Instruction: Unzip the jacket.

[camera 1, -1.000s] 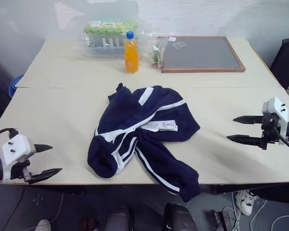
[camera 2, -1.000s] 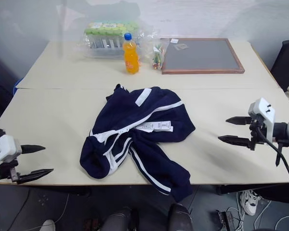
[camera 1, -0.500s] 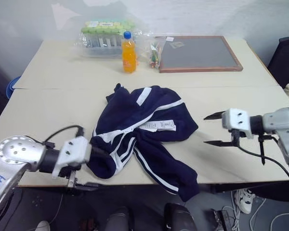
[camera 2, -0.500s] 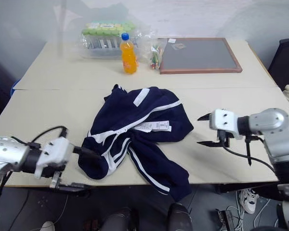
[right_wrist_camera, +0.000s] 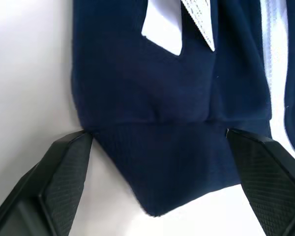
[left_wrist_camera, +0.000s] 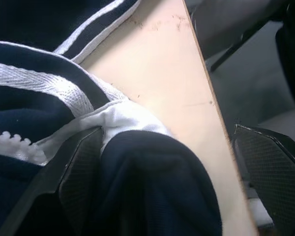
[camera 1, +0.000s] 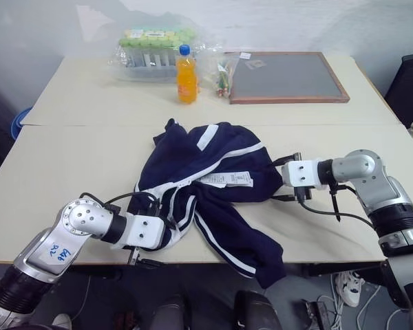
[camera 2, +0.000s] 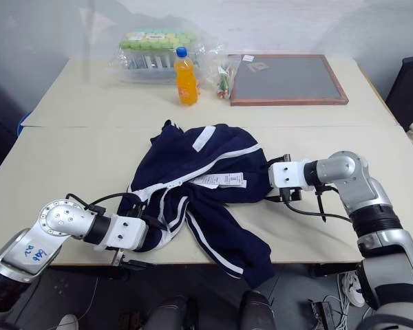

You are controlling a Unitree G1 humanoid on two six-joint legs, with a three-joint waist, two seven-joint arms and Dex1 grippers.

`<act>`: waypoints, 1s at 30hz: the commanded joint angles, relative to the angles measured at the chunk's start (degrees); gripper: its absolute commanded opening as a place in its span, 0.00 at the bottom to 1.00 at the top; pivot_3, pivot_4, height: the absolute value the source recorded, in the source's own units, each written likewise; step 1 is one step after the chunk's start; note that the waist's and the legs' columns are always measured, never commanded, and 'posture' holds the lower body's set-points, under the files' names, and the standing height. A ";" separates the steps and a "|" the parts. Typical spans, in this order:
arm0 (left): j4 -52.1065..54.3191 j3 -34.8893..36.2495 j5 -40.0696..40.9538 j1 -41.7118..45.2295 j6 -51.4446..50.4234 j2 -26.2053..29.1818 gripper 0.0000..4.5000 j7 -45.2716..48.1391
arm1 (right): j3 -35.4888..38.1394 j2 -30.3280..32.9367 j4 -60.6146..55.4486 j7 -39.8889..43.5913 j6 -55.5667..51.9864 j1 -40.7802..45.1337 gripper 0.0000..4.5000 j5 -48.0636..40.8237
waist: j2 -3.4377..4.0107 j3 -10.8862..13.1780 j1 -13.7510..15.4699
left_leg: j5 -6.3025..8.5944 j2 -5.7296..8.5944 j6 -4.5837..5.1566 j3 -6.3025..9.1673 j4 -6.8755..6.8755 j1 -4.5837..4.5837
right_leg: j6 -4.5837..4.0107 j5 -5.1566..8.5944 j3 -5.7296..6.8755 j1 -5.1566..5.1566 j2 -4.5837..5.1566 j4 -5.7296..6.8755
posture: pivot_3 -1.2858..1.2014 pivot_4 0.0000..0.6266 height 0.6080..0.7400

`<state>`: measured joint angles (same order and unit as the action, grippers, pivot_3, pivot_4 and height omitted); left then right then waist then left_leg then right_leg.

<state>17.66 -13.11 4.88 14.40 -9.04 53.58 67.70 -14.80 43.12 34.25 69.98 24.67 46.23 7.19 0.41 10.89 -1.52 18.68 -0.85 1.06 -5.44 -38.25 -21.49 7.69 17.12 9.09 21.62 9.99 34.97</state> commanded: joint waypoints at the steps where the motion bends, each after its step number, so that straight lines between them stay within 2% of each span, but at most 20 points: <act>1: -0.13 -0.84 -2.73 0.60 1.67 0.38 0.86 -0.28 | -1.41 -1.16 3.59 -0.88 3.25 1.44 0.91 1.97 | -0.01 -0.01 -0.04 | 0.00 -0.02 0.00 0.01 0.00 0.03 | 0.00 0.00 0.01 -0.01 -0.01 0.02 | 0.52 0.24 1.00; 2: -0.21 -0.82 -2.82 0.54 1.57 0.40 0.80 -0.25 | -1.75 -1.40 4.73 -0.68 3.88 1.73 0.86 2.36 | -0.01 -0.01 -0.05 | 0.00 -0.02 0.00 0.01 0.00 0.07 | 0.00 0.00 -0.01 -0.03 -0.01 0.04 | 0.52 0.24 1.00; 13: -0.37 0.57 -2.40 -1.27 2.44 1.79 0.07 0.77 | -2.98 -0.59 10.37 2.67 8.41 3.44 0.03 2.78 | -0.01 -0.01 -0.07 | -0.01 -0.07 -0.01 0.13 -0.09 0.19 | 0.00 0.00 -0.09 -0.09 -0.01 0.15 | 0.52 0.24 1.00; 15: -0.72 0.82 -1.94 -1.97 3.83 2.84 0.02 1.93 | -2.79 0.46 10.24 3.72 8.42 2.93 0.00 2.50 | -0.01 -0.01 -0.07 | -0.01 -0.08 -0.01 0.13 -0.07 0.19 | 0.00 0.00 -0.09 -0.09 -0.02 0.14 | 0.52 0.24 1.00; 21: -6.72 2.85 -3.48 -2.00 9.55 5.69 0.02 2.04 | 0.02 7.17 2.95 10.13 4.53 -2.98 0.00 -3.07 | -0.01 -0.01 -0.03 | 0.02 -0.16 -0.07 0.13 0.02 0.18 | -0.07 0.04 -0.03 -0.07 -0.13 0.07 | 0.52 0.24 1.00; 27: -2.88 7.41 10.59 -3.71 -0.42 5.95 0.02 5.40 | 3.30 9.66 -5.82 8.97 -1.56 -9.16 0.00 -7.01 | -0.01 -0.01 -1.33 | 0.08 -0.73 -0.39 0.09 0.03 0.28 | -0.15 0.08 -0.08 0.01 -0.62 0.07 | 0.52 0.24 1.00; 30: -0.94 7.71 12.89 -3.36 -4.05 5.12 0.02 5.10 | 3.43 8.45 -8.11 6.90 -2.90 -10.08 0.00 -6.73 | 0.00 0.00 -1.41 | 0.06 -0.87 -0.57 0.07 0.04 0.30 | -0.26 0.14 -0.10 0.12 -0.75 0.18 | 0.52 0.24 1.00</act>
<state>14.76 -6.70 15.69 11.40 -11.52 57.95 71.61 -12.69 51.85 28.39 77.79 22.39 36.34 0.73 0.41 10.88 -2.93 18.74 -1.72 0.48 -5.39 -38.23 -21.20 7.42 17.27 8.99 21.74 9.24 35.16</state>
